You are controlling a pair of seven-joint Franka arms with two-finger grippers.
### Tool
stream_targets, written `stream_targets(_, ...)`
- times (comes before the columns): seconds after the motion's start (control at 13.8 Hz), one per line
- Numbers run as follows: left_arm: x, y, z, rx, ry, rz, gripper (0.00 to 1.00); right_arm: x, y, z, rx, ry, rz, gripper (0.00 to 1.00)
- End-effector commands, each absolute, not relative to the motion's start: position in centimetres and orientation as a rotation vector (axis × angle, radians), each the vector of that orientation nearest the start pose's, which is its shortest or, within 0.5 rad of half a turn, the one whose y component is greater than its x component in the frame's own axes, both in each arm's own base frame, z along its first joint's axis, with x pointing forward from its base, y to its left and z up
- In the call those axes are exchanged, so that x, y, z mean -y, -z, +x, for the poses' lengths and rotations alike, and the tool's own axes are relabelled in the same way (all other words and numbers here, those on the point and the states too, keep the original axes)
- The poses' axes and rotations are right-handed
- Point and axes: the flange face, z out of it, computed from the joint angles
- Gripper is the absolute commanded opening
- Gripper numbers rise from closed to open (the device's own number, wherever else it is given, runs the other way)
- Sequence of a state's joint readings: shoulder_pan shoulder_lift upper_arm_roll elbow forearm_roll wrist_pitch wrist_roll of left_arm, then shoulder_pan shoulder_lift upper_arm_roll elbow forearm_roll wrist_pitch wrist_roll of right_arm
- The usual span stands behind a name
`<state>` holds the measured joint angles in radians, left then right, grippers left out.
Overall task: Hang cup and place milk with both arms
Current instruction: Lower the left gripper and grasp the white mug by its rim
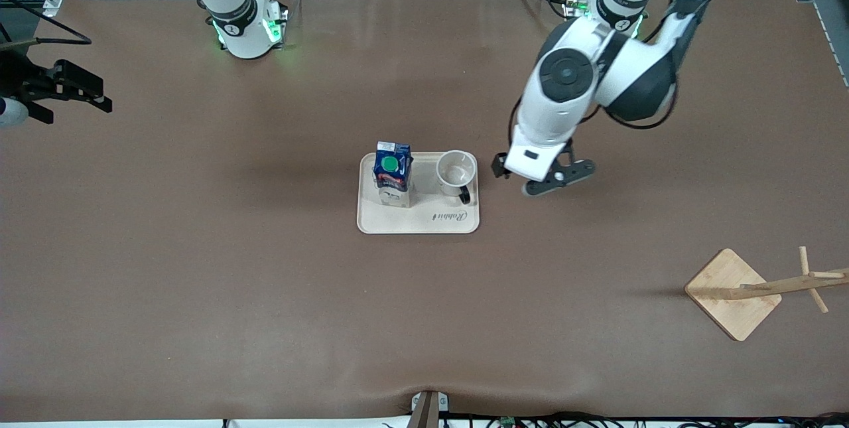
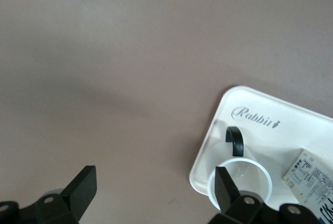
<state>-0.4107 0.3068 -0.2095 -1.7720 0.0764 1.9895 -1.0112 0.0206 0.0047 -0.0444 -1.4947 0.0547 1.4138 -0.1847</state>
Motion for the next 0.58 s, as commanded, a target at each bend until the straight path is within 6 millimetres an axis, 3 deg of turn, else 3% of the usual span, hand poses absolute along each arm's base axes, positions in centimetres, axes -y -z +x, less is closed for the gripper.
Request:
stream_targets(0.0,38.0,-34.0,51.0,0.625,-0.119,-3.004,1.0,0.8,-64.6,54.2,0.236,-0.12,-3.052,1.0)
stream_targets(0.14,40.9,-30.9,49.3,0.616,-0.142,-3.006,0.86,0.8,-64.6,54.2,0.236,-0.12,-3.052,1.0)
stream_targets(0.29,41.7,-28.5,49.0,0.619,-0.159,-3.008,0.78,0.8,-64.6,54.2,0.238,-0.12,-3.052,1.0)
stream_targets(0.51,42.7,-26.1,48.2,0.598,-0.193,-3.003,0.57,0.8,-64.6,54.2,0.236,-0.12,-3.051,1.0)
